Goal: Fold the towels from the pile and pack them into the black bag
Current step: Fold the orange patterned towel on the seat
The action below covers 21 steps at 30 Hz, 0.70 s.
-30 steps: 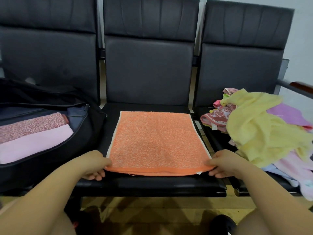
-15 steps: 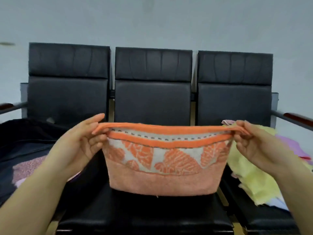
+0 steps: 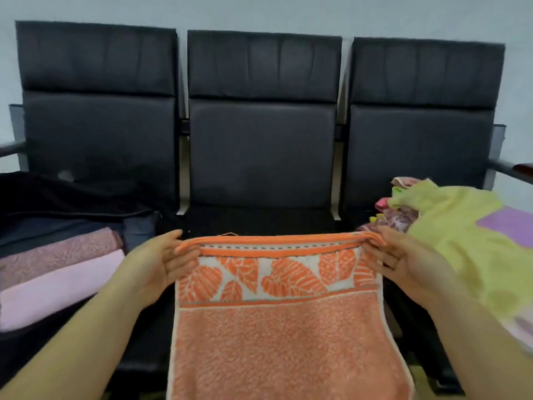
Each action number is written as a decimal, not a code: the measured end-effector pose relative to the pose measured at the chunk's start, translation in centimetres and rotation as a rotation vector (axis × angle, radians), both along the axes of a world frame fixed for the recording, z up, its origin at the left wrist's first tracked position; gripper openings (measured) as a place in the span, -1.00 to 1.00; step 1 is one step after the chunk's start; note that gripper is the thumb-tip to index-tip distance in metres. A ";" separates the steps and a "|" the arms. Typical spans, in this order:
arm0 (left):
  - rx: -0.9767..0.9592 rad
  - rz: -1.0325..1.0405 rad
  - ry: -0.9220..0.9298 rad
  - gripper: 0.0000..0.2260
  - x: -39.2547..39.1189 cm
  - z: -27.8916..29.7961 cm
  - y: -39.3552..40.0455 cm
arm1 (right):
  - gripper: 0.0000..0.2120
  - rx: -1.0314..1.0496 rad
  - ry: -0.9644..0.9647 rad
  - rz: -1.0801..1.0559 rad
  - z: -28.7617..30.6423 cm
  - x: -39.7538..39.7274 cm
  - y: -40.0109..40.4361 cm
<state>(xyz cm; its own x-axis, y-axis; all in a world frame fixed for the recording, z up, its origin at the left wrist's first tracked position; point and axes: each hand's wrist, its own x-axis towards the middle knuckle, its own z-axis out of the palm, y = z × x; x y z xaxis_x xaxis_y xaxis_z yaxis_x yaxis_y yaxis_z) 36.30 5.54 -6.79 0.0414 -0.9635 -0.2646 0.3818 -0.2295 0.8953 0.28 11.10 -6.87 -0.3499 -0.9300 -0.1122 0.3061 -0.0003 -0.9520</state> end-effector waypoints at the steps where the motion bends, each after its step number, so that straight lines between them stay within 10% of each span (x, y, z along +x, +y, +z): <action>1: 0.019 -0.001 -0.008 -0.70 0.0 -1.0 -0.4 | -0.73 0.021 0.022 -0.002 -0.6 0.0 -0.4; 21: -0.123 0.024 -0.106 -0.77 -1.3 -2.6 -5.0 | -0.76 0.023 -0.010 0.000 -2.7 -0.9 -5.7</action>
<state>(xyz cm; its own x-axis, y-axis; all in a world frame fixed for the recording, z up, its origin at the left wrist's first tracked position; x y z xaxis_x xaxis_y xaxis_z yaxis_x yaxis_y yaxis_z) 35.00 0.52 -9.37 0.0863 -0.9867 -0.1377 0.2879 -0.1077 0.9516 -0.64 5.37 -9.56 -0.3483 -0.9273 -0.1372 0.3156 0.0218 -0.9486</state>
